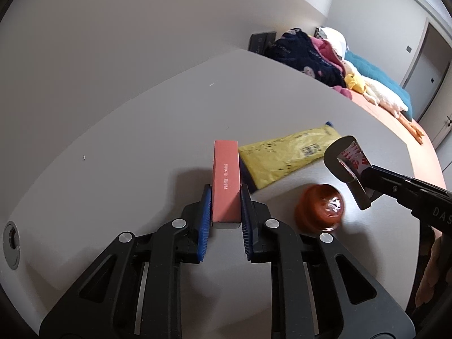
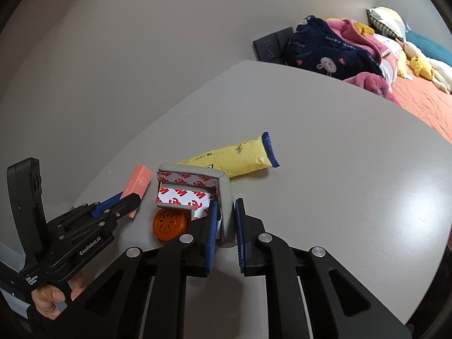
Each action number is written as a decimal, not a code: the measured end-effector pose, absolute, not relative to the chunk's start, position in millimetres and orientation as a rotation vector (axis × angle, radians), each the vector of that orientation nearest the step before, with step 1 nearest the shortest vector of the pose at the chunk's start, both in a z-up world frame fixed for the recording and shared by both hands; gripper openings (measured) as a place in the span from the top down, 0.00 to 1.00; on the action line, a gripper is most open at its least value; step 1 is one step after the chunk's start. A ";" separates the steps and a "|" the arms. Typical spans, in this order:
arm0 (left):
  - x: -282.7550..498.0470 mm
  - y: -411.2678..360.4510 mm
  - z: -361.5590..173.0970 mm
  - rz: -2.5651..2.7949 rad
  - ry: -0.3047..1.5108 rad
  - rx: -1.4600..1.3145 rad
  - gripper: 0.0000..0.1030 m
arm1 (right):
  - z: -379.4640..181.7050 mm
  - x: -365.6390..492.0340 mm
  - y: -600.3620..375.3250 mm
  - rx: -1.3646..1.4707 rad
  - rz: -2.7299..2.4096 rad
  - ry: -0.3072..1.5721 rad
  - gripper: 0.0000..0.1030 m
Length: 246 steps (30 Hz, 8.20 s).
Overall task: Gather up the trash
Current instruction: 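Carry the red-and-white box and pink box over the black bin with both tools, then open both tools to drop the red-and-white box and pink box into the bin, then move both open tools toward the yellow tube and orange cap on the table, then grasp the orange cap with the left tool while the right tool grasps the yellow tube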
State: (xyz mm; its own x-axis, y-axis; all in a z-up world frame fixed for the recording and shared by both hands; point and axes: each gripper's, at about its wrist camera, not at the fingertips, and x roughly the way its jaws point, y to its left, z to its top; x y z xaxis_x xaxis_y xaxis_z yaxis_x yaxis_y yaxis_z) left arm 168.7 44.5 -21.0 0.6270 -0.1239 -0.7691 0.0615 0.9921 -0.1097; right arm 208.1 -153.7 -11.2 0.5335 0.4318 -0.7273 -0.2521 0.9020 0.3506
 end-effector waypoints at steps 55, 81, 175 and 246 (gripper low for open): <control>43.6 -153.8 40.3 -0.412 0.791 0.022 0.82 | 62.6 34.1 -339.2 0.320 0.221 0.745 0.86; 19.7 -236.4 40.2 -0.595 0.803 0.109 0.82 | 58.2 -18.8 -429.4 0.391 0.025 0.711 0.86; 111.3 -96.7 -1.8 -0.231 0.878 0.067 0.06 | 24.5 116.0 -304.0 0.303 0.117 0.856 0.20; 177.9 78.0 -10.6 0.067 0.878 -0.094 0.56 | -22.5 289.8 -65.5 0.058 0.200 1.157 0.71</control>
